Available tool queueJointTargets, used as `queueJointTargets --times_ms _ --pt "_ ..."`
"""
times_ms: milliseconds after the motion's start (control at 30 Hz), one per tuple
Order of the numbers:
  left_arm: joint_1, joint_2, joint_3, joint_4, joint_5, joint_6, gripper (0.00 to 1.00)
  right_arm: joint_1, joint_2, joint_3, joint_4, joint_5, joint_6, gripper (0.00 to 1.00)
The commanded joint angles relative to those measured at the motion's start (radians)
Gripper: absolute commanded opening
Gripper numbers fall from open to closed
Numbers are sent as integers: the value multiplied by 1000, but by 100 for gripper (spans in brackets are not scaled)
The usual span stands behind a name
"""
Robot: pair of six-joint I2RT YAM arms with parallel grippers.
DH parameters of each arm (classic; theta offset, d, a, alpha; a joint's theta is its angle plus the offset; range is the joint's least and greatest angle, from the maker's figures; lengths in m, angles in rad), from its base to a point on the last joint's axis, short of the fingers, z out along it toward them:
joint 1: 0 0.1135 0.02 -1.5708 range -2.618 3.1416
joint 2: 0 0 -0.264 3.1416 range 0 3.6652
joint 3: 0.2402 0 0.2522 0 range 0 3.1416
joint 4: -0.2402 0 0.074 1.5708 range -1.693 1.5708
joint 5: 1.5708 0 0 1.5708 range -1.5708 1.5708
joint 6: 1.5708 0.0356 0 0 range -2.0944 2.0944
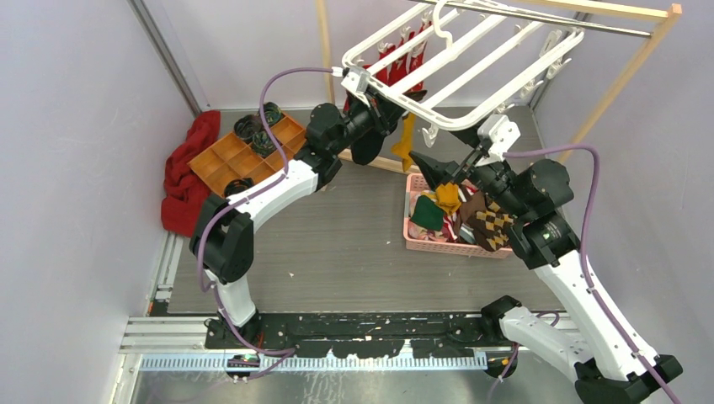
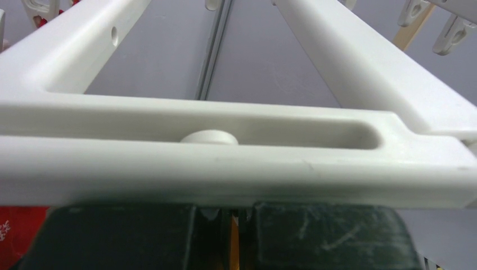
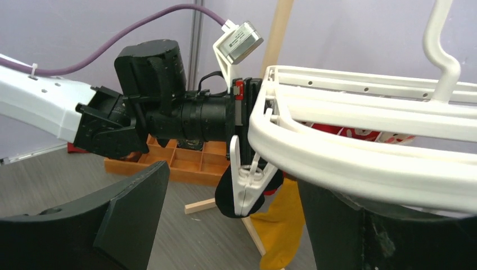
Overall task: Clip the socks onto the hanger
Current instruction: Open the clamp at the hanger.
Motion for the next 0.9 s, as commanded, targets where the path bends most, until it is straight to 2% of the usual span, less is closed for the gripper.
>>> queueJointTargets --times_ms 0,400,867 --pt "7 2 37 71 9 -4 0 15 1 -1 115 65 -11 88" --pt "7 8 45 73 10 -11 0 36 17 -18 176 112 10 74" --pt "7 22 54 79 10 -21 0 62 43 -31 219 177 30 71"
